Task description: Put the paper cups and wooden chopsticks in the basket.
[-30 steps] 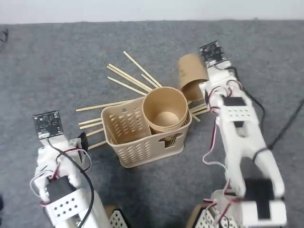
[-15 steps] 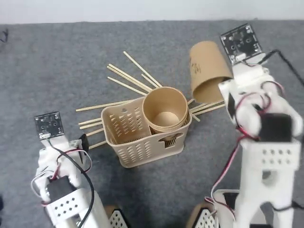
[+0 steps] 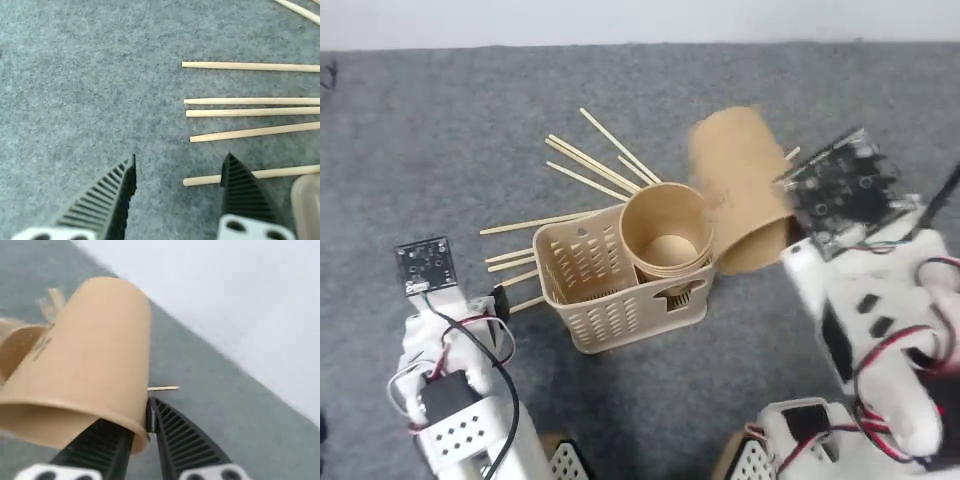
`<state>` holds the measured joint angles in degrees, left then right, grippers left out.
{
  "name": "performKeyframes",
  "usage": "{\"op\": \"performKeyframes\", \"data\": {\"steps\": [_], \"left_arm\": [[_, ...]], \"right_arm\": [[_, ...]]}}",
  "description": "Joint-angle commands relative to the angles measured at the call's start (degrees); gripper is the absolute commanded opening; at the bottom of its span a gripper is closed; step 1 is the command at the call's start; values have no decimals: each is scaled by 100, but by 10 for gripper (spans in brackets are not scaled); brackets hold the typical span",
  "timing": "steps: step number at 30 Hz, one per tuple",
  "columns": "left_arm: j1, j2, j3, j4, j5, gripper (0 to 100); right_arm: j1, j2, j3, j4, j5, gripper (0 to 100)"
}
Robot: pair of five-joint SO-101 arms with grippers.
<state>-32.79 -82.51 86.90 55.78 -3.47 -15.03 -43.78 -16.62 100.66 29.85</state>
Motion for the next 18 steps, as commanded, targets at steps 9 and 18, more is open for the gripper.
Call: {"op": "performKeyframes", "data": {"steps": [9,18], "left_arm": [[0,-53,-22,-123,26,261],[202,-62,22,-132,26,261]], "right_arm": [[-1420,-620,1943,251,-97,8],[-347,-409,1960,215,9,12]]}}
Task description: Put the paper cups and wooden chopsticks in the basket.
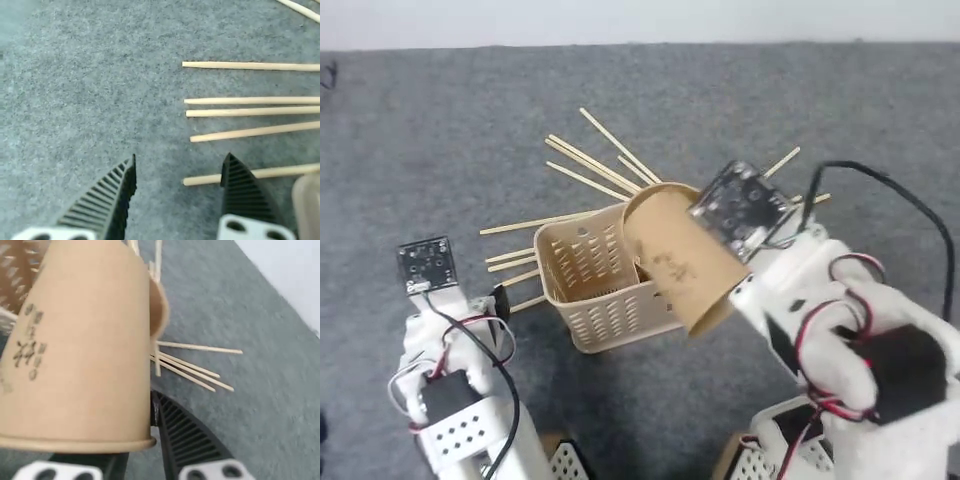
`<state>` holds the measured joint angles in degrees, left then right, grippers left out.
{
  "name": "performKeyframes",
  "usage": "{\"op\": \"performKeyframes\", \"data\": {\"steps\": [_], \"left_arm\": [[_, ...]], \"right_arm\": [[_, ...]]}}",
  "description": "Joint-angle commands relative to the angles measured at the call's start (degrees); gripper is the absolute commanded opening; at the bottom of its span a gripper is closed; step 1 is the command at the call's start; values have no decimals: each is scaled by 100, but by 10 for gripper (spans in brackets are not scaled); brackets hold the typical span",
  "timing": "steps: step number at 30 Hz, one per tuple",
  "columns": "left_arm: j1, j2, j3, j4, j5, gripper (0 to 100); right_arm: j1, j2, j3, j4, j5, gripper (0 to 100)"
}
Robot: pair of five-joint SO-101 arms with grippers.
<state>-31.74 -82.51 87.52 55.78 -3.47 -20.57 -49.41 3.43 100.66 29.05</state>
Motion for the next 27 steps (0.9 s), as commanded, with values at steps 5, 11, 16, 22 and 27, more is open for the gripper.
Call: {"op": "performKeyframes", "data": {"steps": [5,11,16,22,27], "left_arm": [[97,-62,-31,-132,18,261],[114,-62,-31,-132,18,261],[114,-62,-31,-132,18,261],[114,-62,-22,-132,18,261],[114,-62,-22,-132,18,261]], "right_arm": [[198,207,-97,207,-176,87],[198,154,-396,66,-413,233],[4,198,-624,-233,-422,220],[-857,163,-756,-259,-431,220],[-910,215,-1327,-338,-431,220]]}}
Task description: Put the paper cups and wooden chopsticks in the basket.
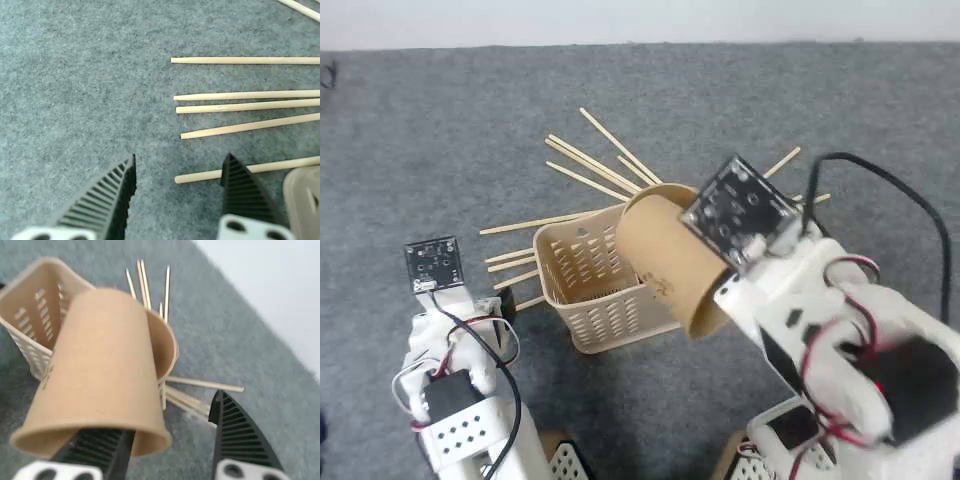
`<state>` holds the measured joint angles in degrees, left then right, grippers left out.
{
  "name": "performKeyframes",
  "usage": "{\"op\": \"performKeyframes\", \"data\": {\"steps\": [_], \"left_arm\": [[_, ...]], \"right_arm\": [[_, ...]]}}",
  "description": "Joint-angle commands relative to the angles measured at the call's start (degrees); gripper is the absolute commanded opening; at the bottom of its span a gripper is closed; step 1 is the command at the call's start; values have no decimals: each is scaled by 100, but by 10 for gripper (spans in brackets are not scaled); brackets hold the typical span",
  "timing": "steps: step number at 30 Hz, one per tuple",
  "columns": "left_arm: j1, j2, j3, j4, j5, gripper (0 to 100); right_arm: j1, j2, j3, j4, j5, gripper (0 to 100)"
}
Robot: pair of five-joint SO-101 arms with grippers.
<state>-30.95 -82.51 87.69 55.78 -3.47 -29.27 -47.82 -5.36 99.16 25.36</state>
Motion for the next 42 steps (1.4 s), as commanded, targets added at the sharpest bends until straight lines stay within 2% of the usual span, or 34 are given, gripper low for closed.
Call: {"op": "performKeyframes", "data": {"steps": [1,13,17,23,27,29,33,36,39,42], "left_arm": [[35,-62,-40,-132,18,261],[35,-62,-40,-132,18,261],[35,-62,-40,-132,18,261],[35,-62,-40,-132,18,261],[79,-62,-40,-132,26,261],[149,-62,-40,-132,26,261],[149,-62,-4,-132,18,261],[149,-62,-4,-132,18,261],[149,-62,-4,-132,18,261],[149,-62,-4,-132,18,261]], "right_arm": [[-31,57,-510,-224,-62,220],[127,971,-457,-1341,-70,220],[119,1200,-510,-1815,-299,220],[101,1262,-668,-1754,-360,220],[-620,1508,-360,-1692,-941,220],[-901,1560,-343,-1692,-949,220],[-884,1429,-484,-1675,-985,219],[-884,1543,-396,-1270,-958,162],[-655,1648,-62,-1218,-774,6],[-330,1657,141,-1288,-615,15]]}}
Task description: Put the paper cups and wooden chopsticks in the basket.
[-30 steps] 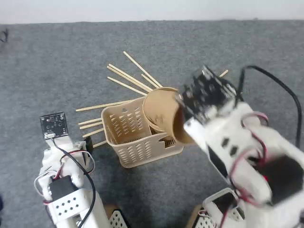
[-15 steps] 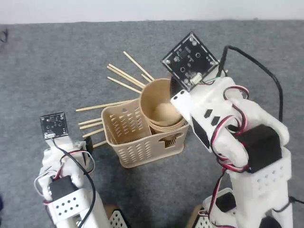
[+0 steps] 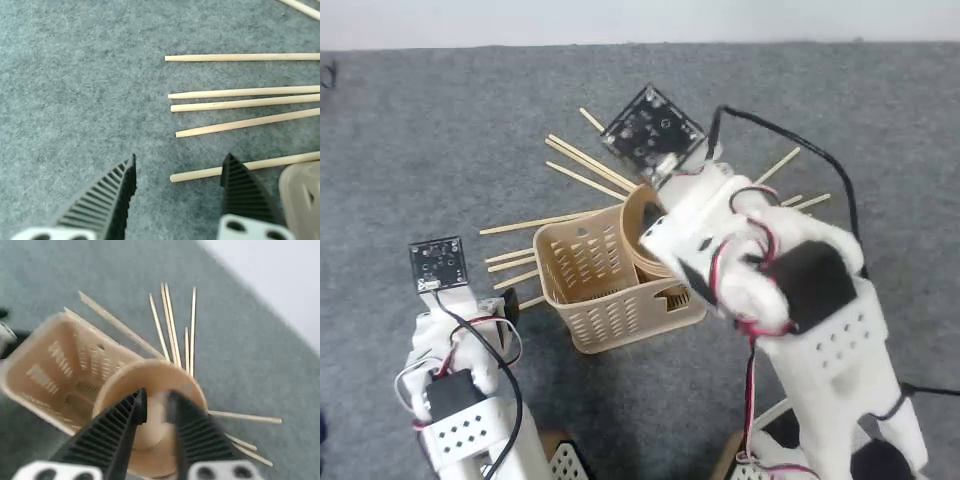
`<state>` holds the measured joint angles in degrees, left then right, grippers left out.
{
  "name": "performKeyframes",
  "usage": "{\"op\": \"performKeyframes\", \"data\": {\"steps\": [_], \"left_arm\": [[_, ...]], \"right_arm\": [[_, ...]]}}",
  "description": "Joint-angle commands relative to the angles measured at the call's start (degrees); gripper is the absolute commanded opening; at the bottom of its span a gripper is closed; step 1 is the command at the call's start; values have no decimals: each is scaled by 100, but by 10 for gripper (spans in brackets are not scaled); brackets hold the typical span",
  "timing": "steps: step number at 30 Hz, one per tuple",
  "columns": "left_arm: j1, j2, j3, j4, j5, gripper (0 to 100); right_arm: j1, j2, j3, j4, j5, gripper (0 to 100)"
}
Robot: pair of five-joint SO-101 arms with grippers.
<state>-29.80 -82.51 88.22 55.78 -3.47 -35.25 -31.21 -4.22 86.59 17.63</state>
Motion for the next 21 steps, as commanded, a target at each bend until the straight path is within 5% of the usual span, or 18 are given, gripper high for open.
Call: {"op": "performKeyframes", "data": {"steps": [1,7,21], "left_arm": [[35,-62,-57,-132,26,261],[35,-62,-48,-132,26,261],[35,-62,-48,-132,18,261]], "right_arm": [[391,-13,88,-66,167,1],[927,-4,659,-435,185,6],[927,-31,826,-971,185,6]]}}
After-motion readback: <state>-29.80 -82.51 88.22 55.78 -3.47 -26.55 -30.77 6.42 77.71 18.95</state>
